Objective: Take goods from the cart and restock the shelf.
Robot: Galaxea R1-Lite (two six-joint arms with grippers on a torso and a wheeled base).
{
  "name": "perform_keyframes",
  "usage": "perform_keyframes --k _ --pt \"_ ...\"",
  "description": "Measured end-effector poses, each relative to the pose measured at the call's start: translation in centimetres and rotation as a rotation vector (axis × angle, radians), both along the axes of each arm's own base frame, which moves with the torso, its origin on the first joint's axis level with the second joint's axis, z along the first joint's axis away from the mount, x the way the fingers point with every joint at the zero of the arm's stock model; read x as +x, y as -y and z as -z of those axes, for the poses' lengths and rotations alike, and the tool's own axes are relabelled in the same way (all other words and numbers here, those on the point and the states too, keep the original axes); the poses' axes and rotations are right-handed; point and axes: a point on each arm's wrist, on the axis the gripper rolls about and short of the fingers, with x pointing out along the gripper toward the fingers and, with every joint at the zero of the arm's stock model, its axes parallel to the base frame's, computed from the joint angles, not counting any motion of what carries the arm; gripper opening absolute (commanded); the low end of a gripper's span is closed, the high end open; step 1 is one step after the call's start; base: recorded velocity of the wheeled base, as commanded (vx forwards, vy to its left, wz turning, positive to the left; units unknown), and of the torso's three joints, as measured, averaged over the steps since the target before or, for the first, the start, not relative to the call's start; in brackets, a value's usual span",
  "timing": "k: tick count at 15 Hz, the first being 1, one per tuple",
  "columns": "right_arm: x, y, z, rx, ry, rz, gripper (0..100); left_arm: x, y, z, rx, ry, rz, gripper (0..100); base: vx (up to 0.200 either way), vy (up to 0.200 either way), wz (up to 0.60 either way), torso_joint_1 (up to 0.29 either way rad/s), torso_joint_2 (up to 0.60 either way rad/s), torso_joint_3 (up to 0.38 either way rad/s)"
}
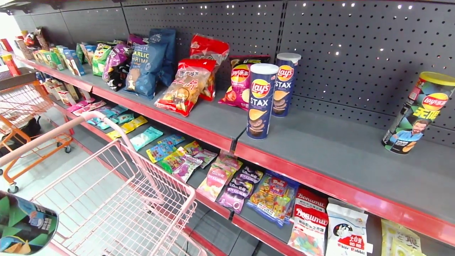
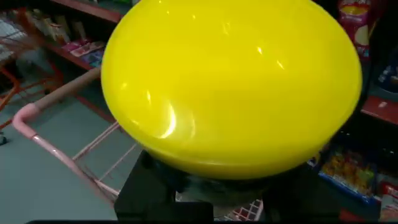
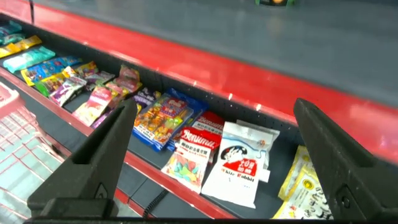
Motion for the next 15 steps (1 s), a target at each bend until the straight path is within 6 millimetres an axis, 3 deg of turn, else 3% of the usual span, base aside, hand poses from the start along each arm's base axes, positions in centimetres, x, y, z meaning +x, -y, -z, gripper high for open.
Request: perform_keyframes --k 6,9,15 --pt "0.0 0.0 0.0 0.000 -0.001 0.000 100 -0.7 -0.1 0.3 0.051 0.019 -0.042 0 0.000 0.000 0.00 0.176 -0.40 -0.232" --pt "0.0 0.0 0.0 0.001 -0.001 0.000 100 -1.0 -0.1 0.3 0.055 0.030 -0.042 0 0.000 0.000 -0.60 0.136 -0.33 -0.175" --pt "0.0 0.0 0.0 0.001 0.000 0.000 100 -1.9 0.0 1.8 0.106 0.036 -0.039 0 0.000 0.000 -0.60 0.022 -0.02 -0.014"
